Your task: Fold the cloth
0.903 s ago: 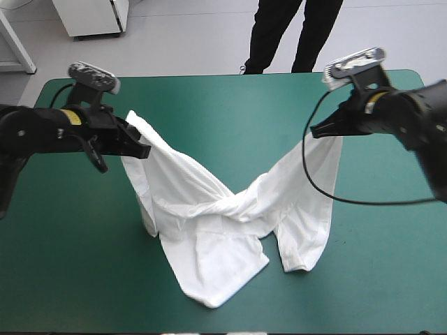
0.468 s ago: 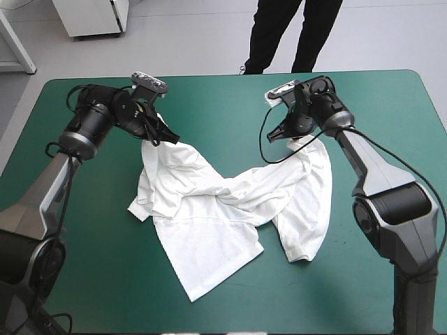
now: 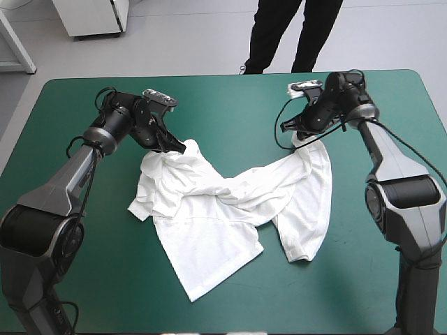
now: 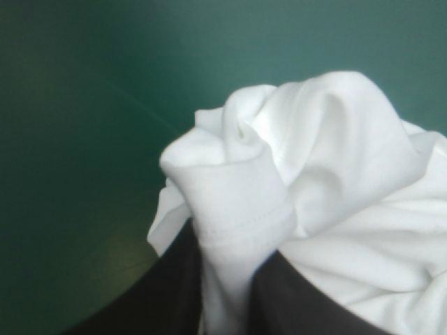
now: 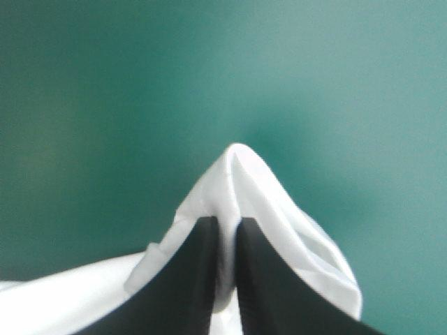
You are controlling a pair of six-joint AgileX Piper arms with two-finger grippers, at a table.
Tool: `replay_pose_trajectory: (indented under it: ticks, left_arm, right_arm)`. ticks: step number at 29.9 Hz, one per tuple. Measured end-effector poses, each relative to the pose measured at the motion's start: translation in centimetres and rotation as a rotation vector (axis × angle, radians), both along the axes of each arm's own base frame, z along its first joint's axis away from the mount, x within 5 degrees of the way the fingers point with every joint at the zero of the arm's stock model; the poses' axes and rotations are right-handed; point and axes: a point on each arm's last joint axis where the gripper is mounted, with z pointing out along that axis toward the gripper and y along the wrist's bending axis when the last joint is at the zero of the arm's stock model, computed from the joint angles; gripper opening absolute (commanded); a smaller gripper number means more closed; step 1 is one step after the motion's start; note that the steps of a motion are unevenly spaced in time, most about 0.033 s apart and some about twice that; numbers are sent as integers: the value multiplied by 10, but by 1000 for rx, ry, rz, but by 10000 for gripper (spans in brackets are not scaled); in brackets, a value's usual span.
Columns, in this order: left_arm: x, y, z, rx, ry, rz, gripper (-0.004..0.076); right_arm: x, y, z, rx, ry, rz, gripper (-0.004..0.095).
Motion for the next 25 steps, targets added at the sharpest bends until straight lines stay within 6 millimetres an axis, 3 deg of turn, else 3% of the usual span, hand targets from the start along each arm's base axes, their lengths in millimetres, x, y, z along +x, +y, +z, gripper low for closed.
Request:
replay_pose_trajectory:
  ticks: [3, 6, 10, 13, 19, 23, 25]
  left_arm:
    - [-1, 0, -1, -1, 17, 0, 377]
    - [-4, 1, -1, 6, 43, 0, 411]
    - [-5, 1, 6, 7, 45, 0, 411]
    - [-9, 2, 18, 2, 29, 0, 411]
    - [-46, 16, 71, 20, -26, 3, 411]
    - [-77, 25, 107, -12, -113, 5, 411]
    - [-94, 30, 114, -18, -125, 8, 411]
  right_arm:
    - [-4, -19, 20, 54, -25, -22, 365]
    - [-12, -32, 45, 93, -67, -37, 437]
    - [-24, -41, 71, 100, -114, -35, 446]
    - [-32, -43, 75, 97, -109, -34, 446]
    - [-64, -44, 66, 91, -16, -21, 445]
    - [-108, -47, 72, 75, 9, -8, 446]
    - [-131, -48, 76, 74, 4, -9, 446]
